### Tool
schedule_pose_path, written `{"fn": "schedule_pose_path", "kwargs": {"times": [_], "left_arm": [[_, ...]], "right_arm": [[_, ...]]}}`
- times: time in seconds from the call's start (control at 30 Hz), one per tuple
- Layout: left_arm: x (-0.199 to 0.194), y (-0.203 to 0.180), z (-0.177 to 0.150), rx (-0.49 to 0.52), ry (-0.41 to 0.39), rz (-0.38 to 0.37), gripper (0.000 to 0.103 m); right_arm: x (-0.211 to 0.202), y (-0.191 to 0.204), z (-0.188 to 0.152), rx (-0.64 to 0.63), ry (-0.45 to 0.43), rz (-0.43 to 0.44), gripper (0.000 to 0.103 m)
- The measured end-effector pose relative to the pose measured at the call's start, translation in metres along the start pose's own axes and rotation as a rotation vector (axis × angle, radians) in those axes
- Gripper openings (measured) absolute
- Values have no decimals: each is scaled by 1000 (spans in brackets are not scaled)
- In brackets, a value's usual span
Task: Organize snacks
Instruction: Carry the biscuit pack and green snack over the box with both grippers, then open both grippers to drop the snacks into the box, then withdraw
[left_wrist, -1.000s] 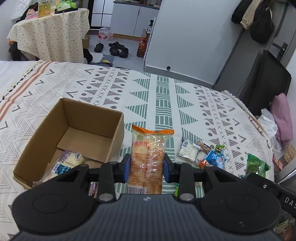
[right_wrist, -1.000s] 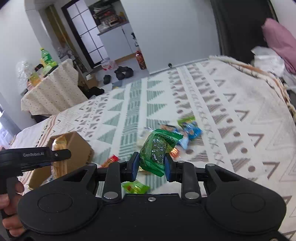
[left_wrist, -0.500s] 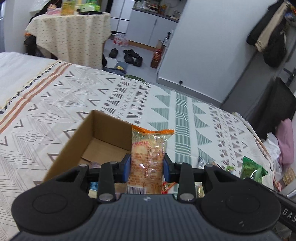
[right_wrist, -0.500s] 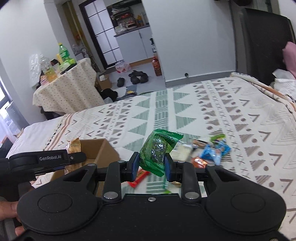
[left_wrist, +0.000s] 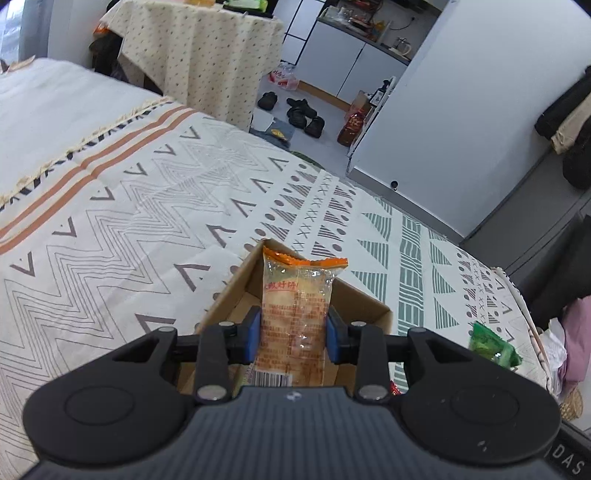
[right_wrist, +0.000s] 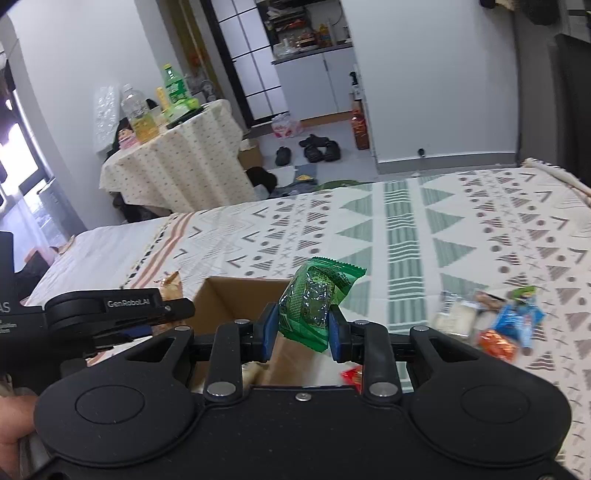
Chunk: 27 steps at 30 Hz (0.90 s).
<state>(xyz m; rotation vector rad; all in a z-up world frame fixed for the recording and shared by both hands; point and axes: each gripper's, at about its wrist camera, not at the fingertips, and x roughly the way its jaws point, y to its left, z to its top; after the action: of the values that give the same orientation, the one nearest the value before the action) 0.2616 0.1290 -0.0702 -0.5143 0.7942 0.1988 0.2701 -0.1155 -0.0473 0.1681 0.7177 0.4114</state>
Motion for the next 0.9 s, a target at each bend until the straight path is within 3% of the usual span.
{"fn": "schedule_pose_path", "kwargs": {"times": [0.17, 0.47, 0.53, 0.67, 0.9], "left_arm": [[12, 6, 2, -21, 25, -20, 34], [26, 13, 5, -49, 45, 7, 62], [26, 13, 6, -55, 46, 7, 70], [24, 9, 5, -46, 40, 20, 78], [18, -5, -1, -22, 42, 22, 86]], "right_arm": [[19, 13, 2, -4, 21, 18, 28], [46, 26, 1, 11, 68, 76, 29], [51, 29, 0, 9, 83, 85, 32], [50, 24, -2, 26, 95, 78, 52], [33, -3, -5, 73, 83, 6, 64]]}}
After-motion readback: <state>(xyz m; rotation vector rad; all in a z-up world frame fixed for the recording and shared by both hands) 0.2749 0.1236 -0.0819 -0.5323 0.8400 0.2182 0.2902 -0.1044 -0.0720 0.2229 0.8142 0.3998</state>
